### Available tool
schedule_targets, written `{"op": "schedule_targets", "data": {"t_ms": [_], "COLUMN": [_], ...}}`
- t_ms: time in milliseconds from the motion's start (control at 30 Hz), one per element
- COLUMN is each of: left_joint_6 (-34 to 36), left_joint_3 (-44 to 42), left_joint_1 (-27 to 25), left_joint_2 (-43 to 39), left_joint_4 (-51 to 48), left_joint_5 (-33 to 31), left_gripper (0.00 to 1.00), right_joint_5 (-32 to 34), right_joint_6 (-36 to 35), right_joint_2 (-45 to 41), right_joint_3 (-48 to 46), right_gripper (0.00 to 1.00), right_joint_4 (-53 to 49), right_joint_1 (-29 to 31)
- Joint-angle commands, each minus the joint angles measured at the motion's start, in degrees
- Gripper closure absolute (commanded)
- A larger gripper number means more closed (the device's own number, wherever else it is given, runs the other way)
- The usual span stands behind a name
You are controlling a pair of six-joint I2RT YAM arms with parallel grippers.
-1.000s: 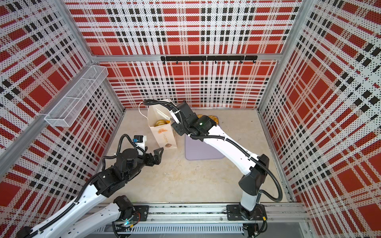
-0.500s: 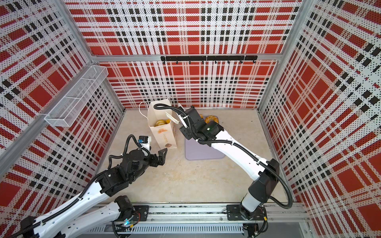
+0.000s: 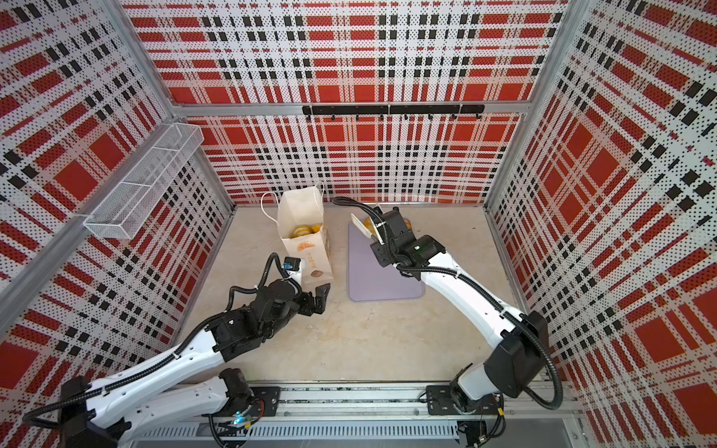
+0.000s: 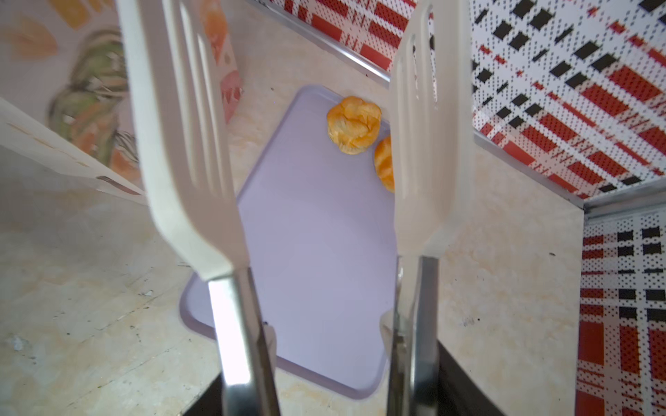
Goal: Place the fake bread into the paper bag
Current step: 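Move the right gripper with open tongs back over the pastry tray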
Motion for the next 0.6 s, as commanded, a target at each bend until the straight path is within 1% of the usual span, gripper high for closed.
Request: {"op": "schedule_targets", "data": {"t_ms": [0,267,567], "left_joint_6": [-1.23,-2.37,-2.79], "left_joint_3": [1.83,1.61,1.11], "left_joint_1": [-0.59,-1.40,-1.65], "left_joint_2": [1.60,6.77,10.13], "left_joint_4": [3.10,5.51,6.87], "left_joint_5": [0.49,3.59,5.51], "left_gripper": [0.00,0.00,0.01], "right_joint_5": [-0.66,-0.48,-1.89], "right_joint_6": [1.12,0.25,-0.81], "right_joint_2": [-1.85,1.41,8.06], "right_joint_3": [-1.31,-4.07,-3.12], "right_gripper": [0.39,0.40,0.41], "right_joint_4": [3.75,3.55,4.16], "right_joint_1": [-1.67,-6.15,-11.44]}}
